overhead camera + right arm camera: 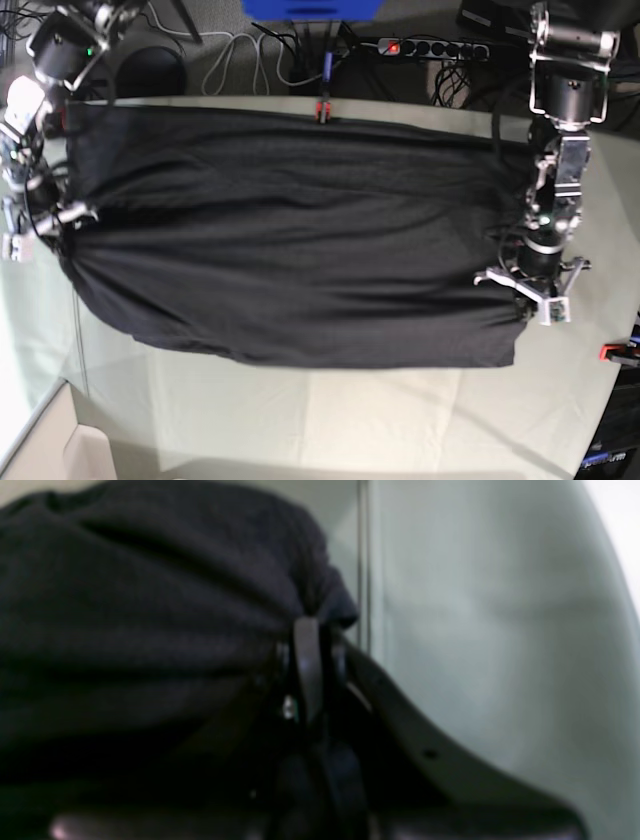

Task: Layout the t-shirt on the table in an organized manner, then fold the t-shirt properly
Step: 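Grasp the shirt sides and fold them toward the grippers' base edge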

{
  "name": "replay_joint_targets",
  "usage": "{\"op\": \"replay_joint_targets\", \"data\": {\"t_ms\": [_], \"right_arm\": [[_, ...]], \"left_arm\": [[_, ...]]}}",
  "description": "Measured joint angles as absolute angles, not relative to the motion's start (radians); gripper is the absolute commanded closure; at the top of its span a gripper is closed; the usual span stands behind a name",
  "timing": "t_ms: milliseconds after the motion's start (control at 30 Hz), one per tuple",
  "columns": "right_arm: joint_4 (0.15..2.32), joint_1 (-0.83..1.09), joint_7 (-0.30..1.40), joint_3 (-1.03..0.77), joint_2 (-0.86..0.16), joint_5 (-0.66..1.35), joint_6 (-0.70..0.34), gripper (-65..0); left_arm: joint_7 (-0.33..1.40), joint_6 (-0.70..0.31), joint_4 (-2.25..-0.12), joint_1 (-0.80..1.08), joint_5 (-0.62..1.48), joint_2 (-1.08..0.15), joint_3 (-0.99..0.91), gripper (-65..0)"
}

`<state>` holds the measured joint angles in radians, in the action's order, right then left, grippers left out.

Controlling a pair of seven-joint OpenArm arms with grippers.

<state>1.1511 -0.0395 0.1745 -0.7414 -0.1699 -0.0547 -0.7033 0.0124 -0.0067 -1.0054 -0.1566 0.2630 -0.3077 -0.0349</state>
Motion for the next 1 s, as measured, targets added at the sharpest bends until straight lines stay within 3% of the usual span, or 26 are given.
{"op": "replay_joint_targets", "data": {"t_ms": [333, 700, 1000], "right_arm": [[1.268, 0.107, 0.177, -0.747, -0.154, -0.039, -0.703, 0.0], [1.377, 0.268, 0.177, -0.743, -0.165, 0.144, -0.704, 0.0], [1.393, 0.351, 0.175, -0.739, -0.162, 0.233, -0.702, 0.0]], "left_arm": [[0.104, -0.008, -1.247, -0.019, 0.258, -0.308, -0.12, -0.2], [0.124, -0.019, -1.477, 0.181, 0.263, -0.3, -0.257, -0.2], [0.122, -0.014, -1.494, 0.323, 0.263, -0.299, -0.283, -0.2]]}}
